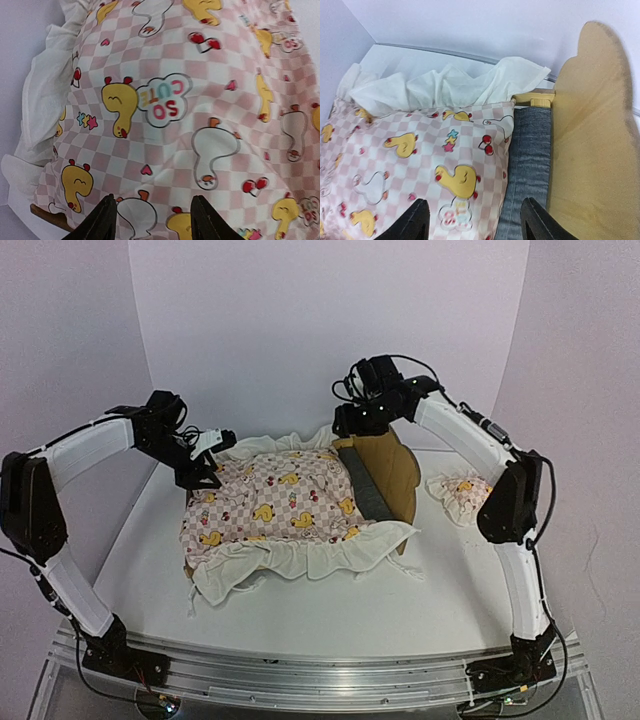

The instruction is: Set up the pet bed

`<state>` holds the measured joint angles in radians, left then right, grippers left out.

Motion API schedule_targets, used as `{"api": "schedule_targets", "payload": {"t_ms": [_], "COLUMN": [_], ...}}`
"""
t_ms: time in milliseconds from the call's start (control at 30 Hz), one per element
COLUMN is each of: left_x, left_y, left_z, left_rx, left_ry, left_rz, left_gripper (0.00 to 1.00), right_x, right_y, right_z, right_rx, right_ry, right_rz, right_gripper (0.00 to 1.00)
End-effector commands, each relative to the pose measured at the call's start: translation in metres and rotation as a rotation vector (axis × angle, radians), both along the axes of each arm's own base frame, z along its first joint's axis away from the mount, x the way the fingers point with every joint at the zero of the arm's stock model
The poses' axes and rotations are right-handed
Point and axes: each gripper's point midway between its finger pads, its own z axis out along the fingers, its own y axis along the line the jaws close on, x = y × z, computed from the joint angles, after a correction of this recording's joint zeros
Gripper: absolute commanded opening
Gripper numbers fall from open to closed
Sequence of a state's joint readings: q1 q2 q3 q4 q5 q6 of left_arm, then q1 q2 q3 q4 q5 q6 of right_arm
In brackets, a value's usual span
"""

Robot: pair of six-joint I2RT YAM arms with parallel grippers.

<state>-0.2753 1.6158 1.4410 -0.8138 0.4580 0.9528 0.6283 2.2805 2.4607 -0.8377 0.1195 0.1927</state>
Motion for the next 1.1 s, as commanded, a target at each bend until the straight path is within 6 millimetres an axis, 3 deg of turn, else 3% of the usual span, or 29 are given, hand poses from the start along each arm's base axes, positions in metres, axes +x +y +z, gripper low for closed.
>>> {"api": "schedule_targets", "payload": {"t_ms": [0, 167, 200, 267, 333, 433, 600, 700, 833, 900, 967, 1067], "left_x": [0.051, 0.052, 0.05, 0.046, 0.04, 0.033, 0.031, 0.03, 0.03, 0.029, 0.028, 0.026], "left_y": [0.01, 0.013, 0.013, 0.014, 0.015, 0.017, 0.017, 0.017, 0.017, 0.017, 0.018, 0.02], "left_z": [-0.014, -0.038, -0.042, -0.051, -0.059, -0.075, -0.09, -0.092, -0.096, -0.097, -0.096, -0.096], "left_rx": [0.056, 0.093, 0.099, 0.11, 0.121, 0.145, 0.163, 0.167, 0.175, 0.175, 0.177, 0.19], "left_ry": [-0.085, -0.091, -0.086, -0.067, -0.053, -0.026, 0.006, 0.008, 0.007, 0.009, 0.009, 0.01], "left_rz": [0.149, 0.125, 0.12, 0.109, 0.095, 0.072, 0.053, 0.043, 0.035, 0.035, 0.032, 0.035], "left_gripper": [0.52, 0.51, 0.51, 0.51, 0.51, 0.5, 0.48, 0.48, 0.48, 0.48, 0.48, 0.48], "right_x": [0.027, 0.029, 0.028, 0.03, 0.032, 0.042, 0.055, 0.055, 0.052, 0.051, 0.051, 0.041], "right_y": [0.043, 0.045, 0.043, 0.034, 0.016, -0.009, -0.042, -0.043, -0.038, -0.041, -0.047, -0.05], "right_z": [-0.044, -0.105, -0.117, -0.133, -0.133, -0.105, -0.049, -0.035, -0.047, -0.062, -0.083, -0.096], "right_rx": [0.13, 0.106, 0.087, 0.034, -0.04, -0.15, -0.339, -0.378, -0.376, -0.403, -0.459, -0.483], "right_ry": [0.015, 0.111, 0.124, 0.129, 0.096, -0.019, -0.209, -0.249, -0.224, -0.203, -0.175, -0.107], "right_rz": [0.096, 0.068, 0.059, 0.029, -0.023, -0.083, -0.132, -0.094, -0.056, -0.055, -0.06, -0.042], "right_gripper": [0.64, 0.59, 0.54, 0.31, 0.1, 0.0, 0.0, 0.0, 0.01, 0.08, 0.29, 0.49]}}
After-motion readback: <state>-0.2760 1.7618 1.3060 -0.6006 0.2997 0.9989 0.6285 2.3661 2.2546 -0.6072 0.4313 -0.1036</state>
